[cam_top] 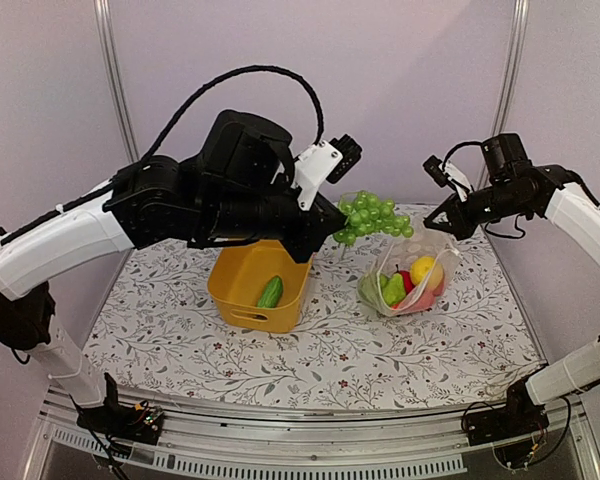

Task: Place the food in the zip-top bag and seal the zipper
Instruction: Place the fake fruit in the zipper food storage bag.

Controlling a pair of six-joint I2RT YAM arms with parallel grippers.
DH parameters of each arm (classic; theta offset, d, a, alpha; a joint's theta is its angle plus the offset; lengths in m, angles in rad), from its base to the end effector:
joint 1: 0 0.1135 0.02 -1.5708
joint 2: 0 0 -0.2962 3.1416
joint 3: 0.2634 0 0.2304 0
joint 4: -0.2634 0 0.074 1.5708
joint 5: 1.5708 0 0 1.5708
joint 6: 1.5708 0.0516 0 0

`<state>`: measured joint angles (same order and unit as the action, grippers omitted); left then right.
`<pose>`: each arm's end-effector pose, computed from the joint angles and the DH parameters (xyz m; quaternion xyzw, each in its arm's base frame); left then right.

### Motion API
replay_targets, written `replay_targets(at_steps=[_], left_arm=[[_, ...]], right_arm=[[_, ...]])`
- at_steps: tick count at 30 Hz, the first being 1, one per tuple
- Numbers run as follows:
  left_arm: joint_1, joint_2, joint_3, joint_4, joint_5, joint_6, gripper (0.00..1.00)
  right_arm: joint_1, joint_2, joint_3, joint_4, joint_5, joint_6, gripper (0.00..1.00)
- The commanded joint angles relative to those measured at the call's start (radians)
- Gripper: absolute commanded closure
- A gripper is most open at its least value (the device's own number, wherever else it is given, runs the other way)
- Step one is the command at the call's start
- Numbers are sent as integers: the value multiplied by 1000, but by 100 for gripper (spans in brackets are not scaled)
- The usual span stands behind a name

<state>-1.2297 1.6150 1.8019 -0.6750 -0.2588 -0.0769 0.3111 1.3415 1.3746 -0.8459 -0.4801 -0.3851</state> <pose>0.1295 -0.3254 0.4516 0.4074 0.7488 -0.2228 0.4730 0.2358 0.1009 0.3823 -0.3905 0.8183 0.2074 0.3673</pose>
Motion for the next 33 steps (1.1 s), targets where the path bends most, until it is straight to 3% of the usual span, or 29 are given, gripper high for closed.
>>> replay_targets(at_steps=[1,13,18,23,33], left_arm=[[-24,47,27,109,137,2,100],[-28,306,219,144,291,-119,100],[-21,397,327,91,220,-209,100],[-13,441,307,112,174,-348,100],[-10,505,235,181,-33,-435,100]], right_arm=[[-13,5,-25,25,-17,20,100],[-17,1,-97,19,-89,15,100],[-28,8,-89,20,-86,26,100],[-38,7,-79,18,-81,41,100],[-41,-26,-82,18,-88,58,100]])
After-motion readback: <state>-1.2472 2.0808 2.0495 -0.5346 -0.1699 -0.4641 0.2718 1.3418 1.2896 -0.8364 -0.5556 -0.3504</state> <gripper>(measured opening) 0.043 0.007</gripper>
